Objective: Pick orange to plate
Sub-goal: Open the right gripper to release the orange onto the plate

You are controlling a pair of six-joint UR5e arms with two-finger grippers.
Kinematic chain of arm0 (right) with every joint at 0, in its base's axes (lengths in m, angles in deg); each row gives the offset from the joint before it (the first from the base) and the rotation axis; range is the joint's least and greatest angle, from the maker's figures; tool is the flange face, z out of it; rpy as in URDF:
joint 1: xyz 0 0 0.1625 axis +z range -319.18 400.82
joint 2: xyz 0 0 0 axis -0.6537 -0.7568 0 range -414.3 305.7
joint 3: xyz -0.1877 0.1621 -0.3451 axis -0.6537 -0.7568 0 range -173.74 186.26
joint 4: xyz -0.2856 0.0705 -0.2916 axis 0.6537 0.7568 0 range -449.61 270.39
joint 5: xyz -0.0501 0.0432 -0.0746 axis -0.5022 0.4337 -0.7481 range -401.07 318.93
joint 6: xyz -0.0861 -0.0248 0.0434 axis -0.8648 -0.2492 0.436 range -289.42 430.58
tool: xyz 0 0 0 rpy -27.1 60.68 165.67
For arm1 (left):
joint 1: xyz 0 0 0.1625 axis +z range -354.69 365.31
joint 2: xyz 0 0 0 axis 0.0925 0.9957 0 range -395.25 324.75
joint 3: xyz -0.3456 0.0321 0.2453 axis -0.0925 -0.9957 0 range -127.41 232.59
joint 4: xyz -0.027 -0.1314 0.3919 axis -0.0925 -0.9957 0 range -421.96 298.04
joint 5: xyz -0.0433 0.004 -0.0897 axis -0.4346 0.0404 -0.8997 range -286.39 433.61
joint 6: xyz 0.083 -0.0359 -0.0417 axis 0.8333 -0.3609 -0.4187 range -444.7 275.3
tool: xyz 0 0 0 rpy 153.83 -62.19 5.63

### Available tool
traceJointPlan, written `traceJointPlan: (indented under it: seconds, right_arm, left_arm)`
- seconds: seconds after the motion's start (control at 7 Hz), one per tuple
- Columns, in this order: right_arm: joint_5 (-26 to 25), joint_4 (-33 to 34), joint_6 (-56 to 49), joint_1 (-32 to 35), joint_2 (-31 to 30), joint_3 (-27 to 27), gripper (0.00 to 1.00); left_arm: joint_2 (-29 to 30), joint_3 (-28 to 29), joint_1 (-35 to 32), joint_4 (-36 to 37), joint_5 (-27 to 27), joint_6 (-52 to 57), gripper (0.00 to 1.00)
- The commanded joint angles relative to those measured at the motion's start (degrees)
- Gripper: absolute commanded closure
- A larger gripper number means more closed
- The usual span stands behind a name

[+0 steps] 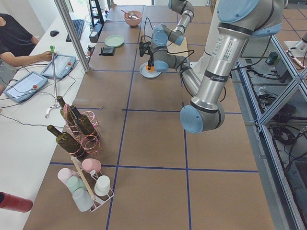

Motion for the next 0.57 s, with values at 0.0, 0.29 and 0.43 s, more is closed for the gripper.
traceJointPlan:
  seconds: [0.0, 0.29, 0.43]
  right_arm:
    - [0.07, -0.06, 0.37, 0.03, -0.13, 1.69, 0.0]
    - [0.51, -0.06, -0.06, 0.47, -2.67, 7.47, 0.0]
    - [0.68, -0.06, -0.06, 1.26, -5.12, 11.86, 0.0]
  left_arm:
    - [0.0, 0.0, 0.0, 0.09, 0.0, 0.0, 0.01]
    - [0.0, 0.0, -0.09, 0.0, 0.0, 0.0, 0.01]
    - [0.0, 0.0, -0.09, 0.0, 0.09, 0.09, 0.01]
